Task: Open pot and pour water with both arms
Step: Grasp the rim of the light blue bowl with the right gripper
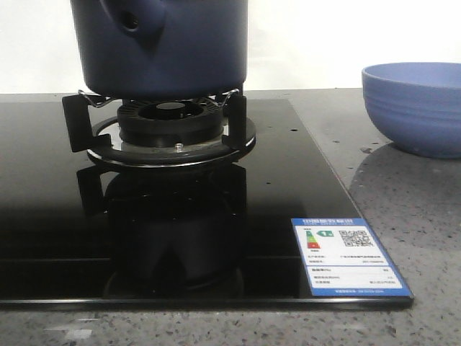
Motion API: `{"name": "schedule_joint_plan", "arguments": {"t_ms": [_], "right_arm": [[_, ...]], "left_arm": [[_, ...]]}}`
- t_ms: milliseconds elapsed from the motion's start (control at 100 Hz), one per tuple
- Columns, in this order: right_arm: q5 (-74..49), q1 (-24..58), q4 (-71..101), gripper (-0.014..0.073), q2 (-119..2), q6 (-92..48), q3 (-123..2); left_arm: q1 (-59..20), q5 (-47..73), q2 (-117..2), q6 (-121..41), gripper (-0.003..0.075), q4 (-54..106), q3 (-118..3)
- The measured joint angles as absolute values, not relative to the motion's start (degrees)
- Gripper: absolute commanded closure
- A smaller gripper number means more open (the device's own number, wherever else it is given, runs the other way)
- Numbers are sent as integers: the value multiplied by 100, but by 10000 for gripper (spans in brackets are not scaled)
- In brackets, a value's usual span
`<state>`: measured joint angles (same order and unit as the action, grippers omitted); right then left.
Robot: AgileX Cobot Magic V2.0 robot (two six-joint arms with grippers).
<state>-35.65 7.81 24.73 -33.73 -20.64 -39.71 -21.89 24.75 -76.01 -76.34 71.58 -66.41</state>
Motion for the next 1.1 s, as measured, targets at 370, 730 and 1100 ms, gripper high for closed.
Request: {"name": "schedule_joint_plan", "arguments": {"t_ms": [370, 730, 1100], "right_arm": [[-4679, -232, 2016, 215, -5408, -1519, -5719], [-5946, -1050, 1716, 215, -7764, -1310, -7316], [-5955, -1084, 1404, 380, -8984, -1310, -7378]], "left_arm": [[-1090, 3238, -6888, -7647, 363, 7144, -6641], [94, 3887, -6580, -7647, 363, 7082, -6641], [133, 3802, -6580, -7647, 363, 6995, -6641]]}}
